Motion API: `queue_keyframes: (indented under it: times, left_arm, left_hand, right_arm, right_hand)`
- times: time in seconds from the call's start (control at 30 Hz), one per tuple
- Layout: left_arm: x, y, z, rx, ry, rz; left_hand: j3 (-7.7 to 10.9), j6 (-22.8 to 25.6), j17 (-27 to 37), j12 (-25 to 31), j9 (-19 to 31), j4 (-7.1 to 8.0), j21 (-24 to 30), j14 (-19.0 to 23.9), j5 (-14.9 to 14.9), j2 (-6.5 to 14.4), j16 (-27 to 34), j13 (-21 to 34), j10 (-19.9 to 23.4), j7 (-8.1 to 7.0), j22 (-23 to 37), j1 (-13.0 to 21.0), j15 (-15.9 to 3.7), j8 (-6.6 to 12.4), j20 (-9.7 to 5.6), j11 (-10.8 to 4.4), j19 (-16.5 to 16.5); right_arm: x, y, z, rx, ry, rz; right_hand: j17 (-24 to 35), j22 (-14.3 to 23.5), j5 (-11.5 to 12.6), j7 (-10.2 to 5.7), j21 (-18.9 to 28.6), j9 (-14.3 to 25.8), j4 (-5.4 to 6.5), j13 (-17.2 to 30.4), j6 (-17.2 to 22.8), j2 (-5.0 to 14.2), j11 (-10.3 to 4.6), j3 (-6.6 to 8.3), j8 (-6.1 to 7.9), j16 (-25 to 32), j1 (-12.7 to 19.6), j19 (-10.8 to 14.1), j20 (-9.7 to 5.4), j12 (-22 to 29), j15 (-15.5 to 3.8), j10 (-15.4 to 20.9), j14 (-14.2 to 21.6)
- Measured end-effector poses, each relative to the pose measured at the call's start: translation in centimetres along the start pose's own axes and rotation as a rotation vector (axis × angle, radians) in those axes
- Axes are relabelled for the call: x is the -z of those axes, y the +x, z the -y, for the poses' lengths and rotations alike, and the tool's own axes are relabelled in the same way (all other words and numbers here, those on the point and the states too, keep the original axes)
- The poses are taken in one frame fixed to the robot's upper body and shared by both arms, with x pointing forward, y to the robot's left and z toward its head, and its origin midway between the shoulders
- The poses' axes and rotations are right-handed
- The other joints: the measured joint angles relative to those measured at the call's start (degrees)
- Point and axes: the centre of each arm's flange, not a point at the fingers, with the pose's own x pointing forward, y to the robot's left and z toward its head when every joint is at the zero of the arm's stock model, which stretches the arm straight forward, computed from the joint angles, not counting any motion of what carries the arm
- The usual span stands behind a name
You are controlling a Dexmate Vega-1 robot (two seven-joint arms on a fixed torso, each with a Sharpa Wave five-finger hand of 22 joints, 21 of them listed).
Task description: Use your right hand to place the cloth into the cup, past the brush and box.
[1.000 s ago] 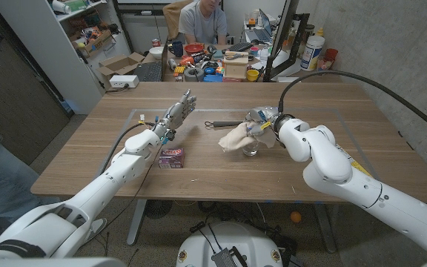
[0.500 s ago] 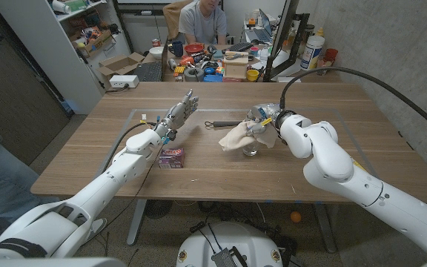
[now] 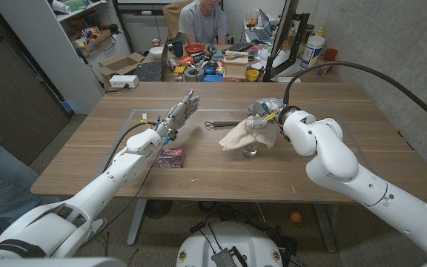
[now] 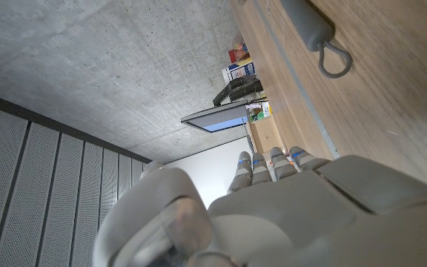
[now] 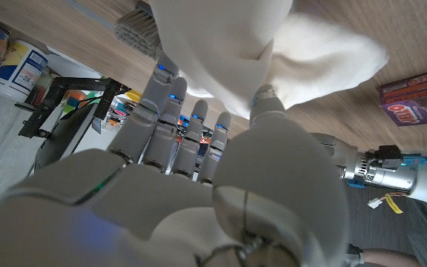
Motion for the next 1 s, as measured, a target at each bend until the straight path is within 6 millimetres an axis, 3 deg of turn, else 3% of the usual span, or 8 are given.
queue_keyframes:
  times: [0.23,0.33,0.47,0.6,0.77,1.0]
  left_arm:
    - [0.0,-0.2,0.1,-0.001,0.003,0.000]
    - [-0.2,-0.4,0.0,-0.002,0.006,0.002]
    - [-0.5,-0.7,-0.1,-0.004,0.012,0.005]
    - [-0.7,-0.9,-0.2,-0.009,0.015,0.008]
    - [-1.3,-1.4,-0.3,-0.016,0.025,0.017]
    - [-2.0,-2.1,-0.5,-0.027,0.041,0.027]
  left_hand:
    - [-0.14,0.0,0.0,0.0,0.0,0.15,0.0,0.0,0.0,0.0,0.0,0.0,0.0,0.00,0.0,0.0,0.00,0.00,0.00,0.00,0.0]
    - [-0.28,0.0,0.0,0.0,0.0,0.00,0.0,0.0,0.0,0.0,0.0,0.0,0.0,0.00,0.0,0.0,0.00,0.00,0.00,0.00,0.0]
    - [-0.38,0.0,0.0,0.0,0.0,-0.09,0.0,0.0,0.0,0.0,0.0,0.0,0.0,0.00,0.0,0.0,0.00,0.00,0.00,0.00,0.0]
    - [-0.37,0.0,0.0,0.0,0.0,-0.09,0.0,0.0,0.0,0.0,0.0,0.0,0.0,0.00,0.0,0.0,0.00,0.00,0.00,0.00,0.0]
    - [-0.37,0.0,0.0,0.0,0.0,-0.09,0.0,0.0,0.0,0.2,0.0,0.0,0.0,0.00,0.0,0.2,0.00,0.00,0.00,0.00,0.0]
    - [-0.37,0.0,0.0,0.0,0.0,-0.09,0.0,0.0,0.0,0.2,0.0,0.0,0.0,0.00,0.0,0.2,0.00,0.00,0.00,0.00,0.0]
  right_arm:
    - [0.4,-0.8,1.2,0.028,0.029,-0.003]
    - [0.7,-1.1,1.6,0.056,0.077,0.004]
    - [1.1,-1.4,2.0,0.097,0.145,0.019]
    - [1.5,-1.7,2.1,0.145,0.210,0.042]
    - [2.1,-1.7,1.9,0.193,0.284,0.063]
    - [2.8,-1.1,1.4,0.242,0.385,0.083]
  right_hand:
    - [-0.3,0.0,0.0,0.21,-0.6,-0.3,0.02,-0.3,-0.2,0.66,0.28,0.03,0.05,0.0,0.1,0.0,0.01,0.0,-0.09,0.5,0.1]
    - [-0.6,0.0,-0.2,0.38,-1.0,-0.3,0.44,-0.5,-0.4,0.94,0.46,0.05,0.05,0.0,-0.7,-0.7,0.67,0.0,0.44,0.3,-0.1]
    - [-1.2,0.3,-0.2,0.84,-2.5,-0.3,0.90,-0.8,-0.8,0.91,0.75,-0.41,0.05,0.0,-2.3,-2.7,-0.45,0.0,0.53,0.0,-0.3]
    - [-2.0,0.3,-0.2,0.92,-5.1,-0.5,1.23,-1.4,-0.9,0.97,1.23,-0.74,0.50,0.0,-3.3,-7.2,-2.19,0.0,-0.26,-0.5,-3.0]
    - [-2.5,0.5,-0.2,1.57,-7.6,-0.8,2.33,-2.2,-1.8,0.89,1.63,-1.84,0.50,-0.3,-5.8,-11.3,-3.10,-0.4,0.34,-2.4,-6.5]
    - [-2.9,0.5,0.0,2.56,-8.5,-0.8,2.40,-2.6,-3.4,0.87,1.83,-1.90,0.50,-0.3,-6.5,-13.2,-3.82,-0.9,0.02,-3.5,-8.2]
